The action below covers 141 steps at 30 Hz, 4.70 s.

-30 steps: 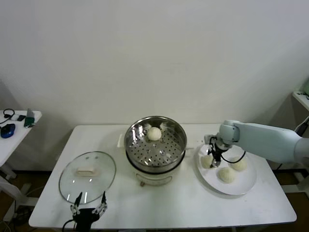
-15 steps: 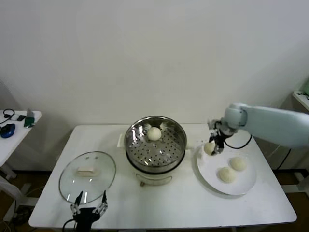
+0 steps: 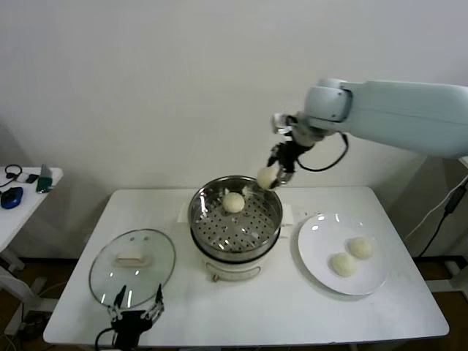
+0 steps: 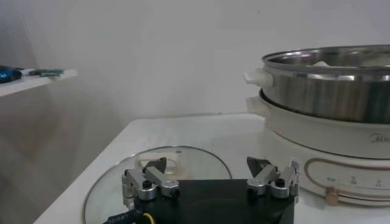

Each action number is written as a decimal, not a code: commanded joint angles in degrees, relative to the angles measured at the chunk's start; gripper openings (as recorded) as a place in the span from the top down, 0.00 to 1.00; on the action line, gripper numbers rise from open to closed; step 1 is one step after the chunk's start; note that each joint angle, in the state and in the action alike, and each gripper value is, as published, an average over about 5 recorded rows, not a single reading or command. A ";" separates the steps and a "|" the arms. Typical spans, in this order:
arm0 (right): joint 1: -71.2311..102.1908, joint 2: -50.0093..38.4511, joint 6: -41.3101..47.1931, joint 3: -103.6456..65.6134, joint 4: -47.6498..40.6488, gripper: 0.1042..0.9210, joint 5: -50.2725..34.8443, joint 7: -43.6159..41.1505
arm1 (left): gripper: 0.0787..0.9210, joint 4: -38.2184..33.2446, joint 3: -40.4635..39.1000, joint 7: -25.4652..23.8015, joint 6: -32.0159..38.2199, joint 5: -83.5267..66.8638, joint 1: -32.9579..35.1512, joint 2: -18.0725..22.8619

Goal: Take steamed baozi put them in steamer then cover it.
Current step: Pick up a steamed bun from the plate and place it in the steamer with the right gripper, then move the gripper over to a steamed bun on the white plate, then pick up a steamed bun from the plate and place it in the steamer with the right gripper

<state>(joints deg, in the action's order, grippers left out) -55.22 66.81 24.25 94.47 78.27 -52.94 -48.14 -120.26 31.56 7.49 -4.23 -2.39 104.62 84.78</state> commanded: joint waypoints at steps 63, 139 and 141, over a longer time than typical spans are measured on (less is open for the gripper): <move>25.94 -35.34 -5.16 1.05 4.44 0.12 34.91 -2.71 | 0.12 -0.68 -0.63 -0.35 -0.27 1.33 0.30 1.13; 16.79 9.24 -45.08 -2.13 0.79 0.28 50.08 -2.62 | 0.12 -1.82 0.22 0.51 0.38 2.44 1.74 2.02; 18.39 9.37 -45.03 -2.41 -0.51 0.28 51.01 -2.13 | 0.12 -1.74 0.24 0.59 0.38 2.40 1.73 1.96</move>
<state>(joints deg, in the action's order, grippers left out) -46.88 70.50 -18.28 92.62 82.14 -9.58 -53.13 -122.19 31.78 7.97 -3.91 0.13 106.34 86.91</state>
